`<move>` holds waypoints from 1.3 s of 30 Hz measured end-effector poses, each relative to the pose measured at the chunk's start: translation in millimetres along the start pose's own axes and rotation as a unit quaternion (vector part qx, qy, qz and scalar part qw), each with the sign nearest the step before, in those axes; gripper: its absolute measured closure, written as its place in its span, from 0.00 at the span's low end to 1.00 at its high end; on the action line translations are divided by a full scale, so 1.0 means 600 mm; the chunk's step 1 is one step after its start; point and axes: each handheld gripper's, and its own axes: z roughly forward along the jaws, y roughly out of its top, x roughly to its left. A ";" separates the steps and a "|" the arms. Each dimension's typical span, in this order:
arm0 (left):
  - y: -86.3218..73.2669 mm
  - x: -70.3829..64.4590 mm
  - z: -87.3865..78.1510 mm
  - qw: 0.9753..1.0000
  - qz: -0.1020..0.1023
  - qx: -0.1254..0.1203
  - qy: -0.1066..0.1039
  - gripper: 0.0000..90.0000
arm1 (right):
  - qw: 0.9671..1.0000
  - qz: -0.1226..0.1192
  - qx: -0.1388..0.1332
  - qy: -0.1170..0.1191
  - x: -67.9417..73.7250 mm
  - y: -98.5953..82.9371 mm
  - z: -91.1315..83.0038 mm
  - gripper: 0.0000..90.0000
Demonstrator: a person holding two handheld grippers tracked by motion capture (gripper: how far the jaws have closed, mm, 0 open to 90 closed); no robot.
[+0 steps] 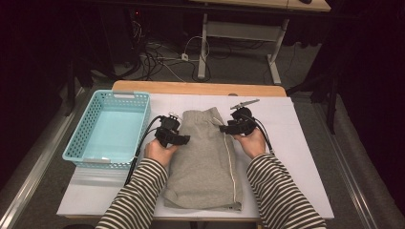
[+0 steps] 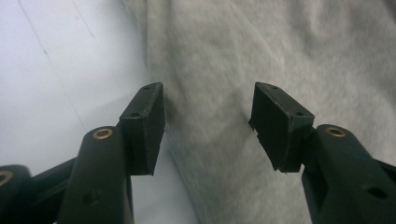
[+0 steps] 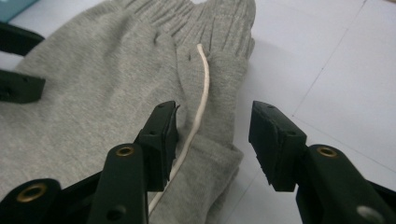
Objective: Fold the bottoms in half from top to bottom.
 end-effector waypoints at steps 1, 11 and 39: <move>0.005 0.001 0.001 1.000 -0.005 -0.001 -0.001 0.47 | 1.000 0.003 0.007 -0.002 -0.001 0.002 0.005 0.56; 0.048 0.033 0.051 0.999 -0.024 0.037 -0.010 0.48 | 0.999 0.026 0.043 0.001 -0.021 0.011 0.038 0.58; 0.059 0.035 0.062 0.997 -0.026 0.064 -0.035 0.71 | 0.992 0.036 0.108 0.056 -0.018 0.022 0.068 0.84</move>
